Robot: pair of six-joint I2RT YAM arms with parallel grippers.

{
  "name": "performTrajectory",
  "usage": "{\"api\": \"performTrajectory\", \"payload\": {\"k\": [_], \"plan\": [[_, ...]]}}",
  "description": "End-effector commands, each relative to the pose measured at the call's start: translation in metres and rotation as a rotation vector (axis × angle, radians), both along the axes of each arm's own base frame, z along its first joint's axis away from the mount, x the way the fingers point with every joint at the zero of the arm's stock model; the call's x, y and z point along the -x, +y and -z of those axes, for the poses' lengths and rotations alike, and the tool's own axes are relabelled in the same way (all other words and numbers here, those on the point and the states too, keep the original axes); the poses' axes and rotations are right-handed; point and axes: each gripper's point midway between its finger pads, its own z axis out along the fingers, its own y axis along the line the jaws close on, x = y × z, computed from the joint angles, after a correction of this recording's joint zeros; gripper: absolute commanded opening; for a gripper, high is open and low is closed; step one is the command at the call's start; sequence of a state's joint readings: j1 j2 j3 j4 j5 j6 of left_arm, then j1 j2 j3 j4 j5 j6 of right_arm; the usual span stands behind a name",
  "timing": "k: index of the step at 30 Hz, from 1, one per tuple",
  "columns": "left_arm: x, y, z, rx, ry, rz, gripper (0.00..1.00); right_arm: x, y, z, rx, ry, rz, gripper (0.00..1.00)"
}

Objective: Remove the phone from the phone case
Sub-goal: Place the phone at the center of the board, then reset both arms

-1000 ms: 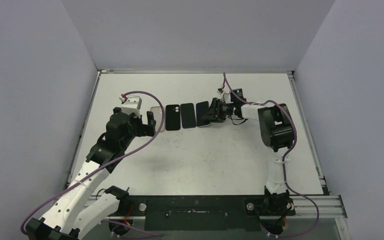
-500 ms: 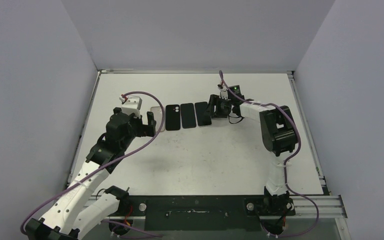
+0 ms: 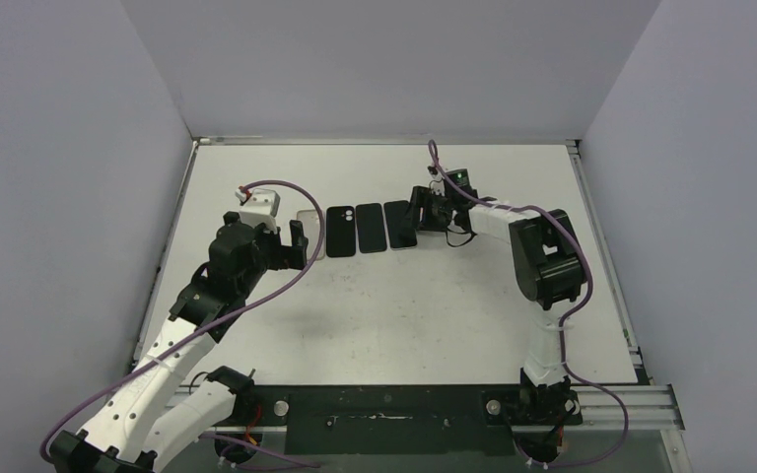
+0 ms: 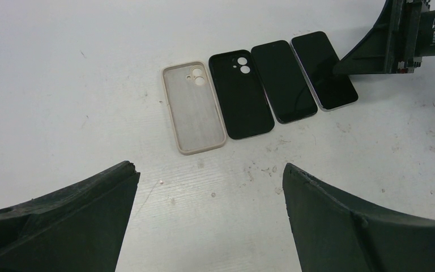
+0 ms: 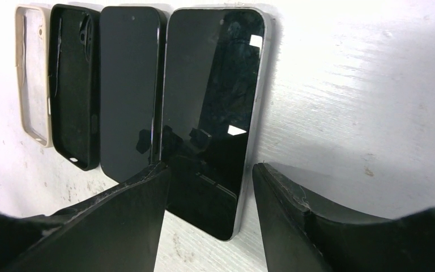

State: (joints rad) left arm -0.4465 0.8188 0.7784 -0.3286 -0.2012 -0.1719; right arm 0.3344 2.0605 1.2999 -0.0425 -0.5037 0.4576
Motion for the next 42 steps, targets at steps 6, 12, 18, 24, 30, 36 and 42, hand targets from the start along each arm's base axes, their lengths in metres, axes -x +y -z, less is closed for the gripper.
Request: {"api": "performTrajectory", "payload": {"k": [6, 12, 18, 24, 30, 36, 42], "plan": [[0.0, -0.001, -0.009, 0.006, -0.037, 0.008, 0.97, 0.02, 0.02, 0.012, -0.014, 0.059, -0.045, 0.57], [0.001, -0.002, -0.011, 0.011, -0.041, 0.014, 0.97, 0.021, 0.022, -0.001, -0.029, 0.029, -0.053, 0.59], [0.003, -0.001, -0.017, 0.018, -0.059, 0.011, 0.97, 0.011, -0.008, -0.05, 0.019, -0.137, 0.021, 0.69], [0.009, 0.006, -0.045, 0.051, -0.134, -0.011, 0.97, 0.031, -0.058, -0.115, 0.139, -0.325, 0.131, 0.95], [0.031, 0.023, -0.078, 0.105, -0.227, -0.053, 0.97, 0.076, -0.122, -0.183, 0.241, -0.526, 0.326, 1.0], [0.06, 0.049, -0.099, 0.151, -0.331, -0.114, 0.97, 0.138, -0.188, -0.24, 0.309, -0.709, 0.543, 1.0], [0.085, 0.072, -0.106, 0.176, -0.419, -0.171, 0.97, 0.19, -0.225, -0.261, 0.312, -0.828, 0.666, 1.0]]}}
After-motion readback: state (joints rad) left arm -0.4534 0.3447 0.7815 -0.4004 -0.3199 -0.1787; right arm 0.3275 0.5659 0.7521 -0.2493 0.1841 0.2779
